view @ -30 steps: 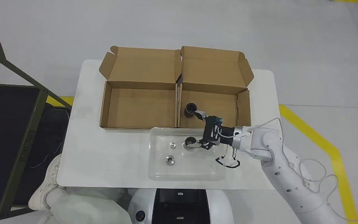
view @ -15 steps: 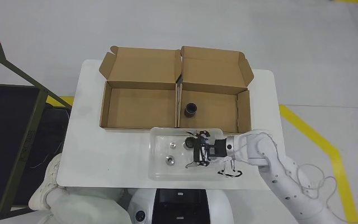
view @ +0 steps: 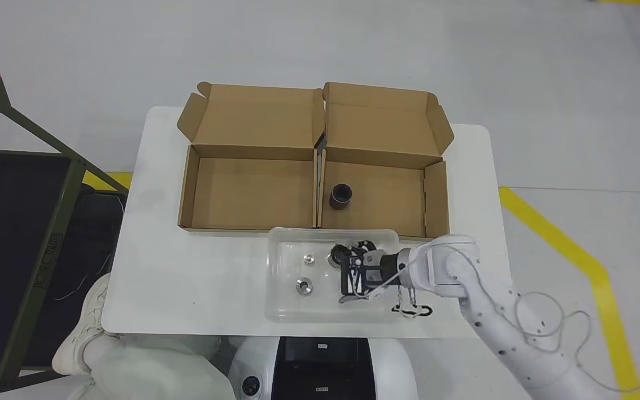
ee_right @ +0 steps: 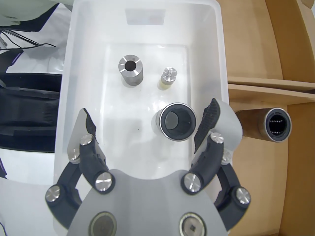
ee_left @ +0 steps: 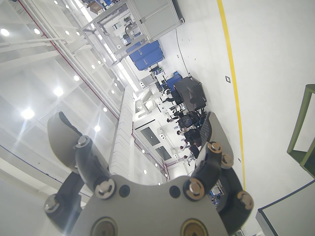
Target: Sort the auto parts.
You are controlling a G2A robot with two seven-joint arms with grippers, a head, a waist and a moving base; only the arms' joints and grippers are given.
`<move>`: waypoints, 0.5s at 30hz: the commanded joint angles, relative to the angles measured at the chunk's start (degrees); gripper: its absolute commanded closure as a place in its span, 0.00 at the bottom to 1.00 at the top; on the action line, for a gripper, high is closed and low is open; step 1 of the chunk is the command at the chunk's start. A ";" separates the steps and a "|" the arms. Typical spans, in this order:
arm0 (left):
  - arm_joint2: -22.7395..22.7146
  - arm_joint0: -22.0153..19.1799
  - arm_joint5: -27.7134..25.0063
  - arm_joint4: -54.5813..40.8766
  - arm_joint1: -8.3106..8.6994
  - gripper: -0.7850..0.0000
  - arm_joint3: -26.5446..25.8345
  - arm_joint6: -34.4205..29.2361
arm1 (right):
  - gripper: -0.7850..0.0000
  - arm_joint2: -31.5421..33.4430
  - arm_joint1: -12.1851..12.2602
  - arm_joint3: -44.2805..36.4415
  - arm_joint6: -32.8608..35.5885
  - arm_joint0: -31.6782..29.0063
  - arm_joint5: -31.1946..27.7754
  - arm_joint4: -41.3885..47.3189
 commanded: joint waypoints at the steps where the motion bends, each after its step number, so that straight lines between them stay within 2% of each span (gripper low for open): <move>1: 0.00 0.00 0.00 0.00 0.00 0.00 0.00 0.00 | 0.00 -0.13 0.03 0.37 -0.38 -0.03 0.48 -0.91; 15: 0.00 0.00 0.00 0.00 0.00 0.00 0.00 0.00 | 0.00 -3.03 -0.57 3.64 -0.54 2.04 3.92 -4.64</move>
